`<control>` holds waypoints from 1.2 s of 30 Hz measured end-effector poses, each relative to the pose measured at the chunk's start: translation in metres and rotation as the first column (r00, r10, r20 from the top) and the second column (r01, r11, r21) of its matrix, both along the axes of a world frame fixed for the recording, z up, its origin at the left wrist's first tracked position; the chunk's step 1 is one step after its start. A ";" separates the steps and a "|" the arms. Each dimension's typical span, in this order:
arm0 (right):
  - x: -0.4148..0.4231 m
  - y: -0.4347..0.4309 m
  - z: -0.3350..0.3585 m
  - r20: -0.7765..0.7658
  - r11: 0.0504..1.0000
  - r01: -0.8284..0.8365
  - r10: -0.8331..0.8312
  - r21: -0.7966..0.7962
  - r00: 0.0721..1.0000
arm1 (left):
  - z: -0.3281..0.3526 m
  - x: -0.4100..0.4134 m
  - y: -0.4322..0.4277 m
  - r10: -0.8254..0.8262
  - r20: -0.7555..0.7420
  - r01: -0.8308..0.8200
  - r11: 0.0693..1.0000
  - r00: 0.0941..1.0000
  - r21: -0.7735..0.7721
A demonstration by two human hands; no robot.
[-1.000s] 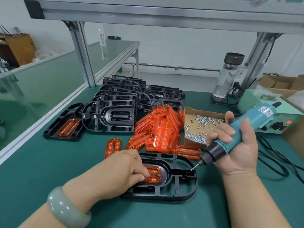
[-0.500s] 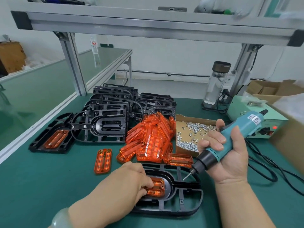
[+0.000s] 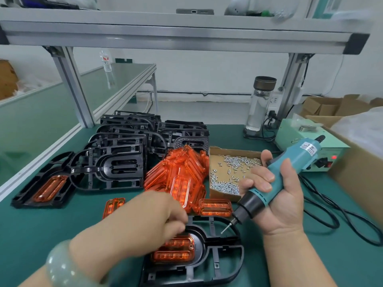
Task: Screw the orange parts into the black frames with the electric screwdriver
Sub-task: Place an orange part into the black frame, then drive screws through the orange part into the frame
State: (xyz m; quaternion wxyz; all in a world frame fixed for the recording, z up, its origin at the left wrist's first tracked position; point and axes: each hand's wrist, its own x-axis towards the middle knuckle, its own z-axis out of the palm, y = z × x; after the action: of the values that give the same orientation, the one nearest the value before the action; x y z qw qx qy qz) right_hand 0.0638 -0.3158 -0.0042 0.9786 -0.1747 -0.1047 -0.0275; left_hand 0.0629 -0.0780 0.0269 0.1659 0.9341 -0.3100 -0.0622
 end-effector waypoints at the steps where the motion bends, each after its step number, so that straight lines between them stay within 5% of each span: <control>1: 0.000 0.000 0.000 -0.001 1.000 0.001 -0.001 -0.001 1.000 | 0.004 0.007 -0.008 0.011 0.042 -0.010 1.000 0.999 -0.025; 9: 0.002 -0.002 -0.001 -0.024 1.000 0.013 -0.013 -0.004 1.000 | 0.008 0.057 -0.084 -0.001 0.209 0.008 0.999 0.978 -0.033; 15: 0.003 -0.004 -0.001 -0.025 1.000 0.017 -0.017 -0.001 1.000 | 0.001 0.084 -0.119 -0.116 0.129 0.056 0.916 0.985 0.398; 19: 0.003 -0.003 -0.001 -0.026 1.000 0.017 -0.016 0.004 1.000 | 0.002 0.089 -0.133 -0.092 0.066 0.040 0.834 0.994 0.551; 36: 0.004 -0.003 -0.001 -0.022 1.000 0.011 -0.010 0.018 1.000 | -0.018 0.092 -0.140 -0.057 0.362 -0.082 0.930 0.930 0.358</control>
State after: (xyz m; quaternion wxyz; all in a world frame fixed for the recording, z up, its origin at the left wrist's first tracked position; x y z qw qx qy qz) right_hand 0.0675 -0.3189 -0.0048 0.9811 -0.1669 -0.0930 -0.0317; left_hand 0.1547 -0.2183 0.0093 -0.0722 0.9455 -0.3123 0.0574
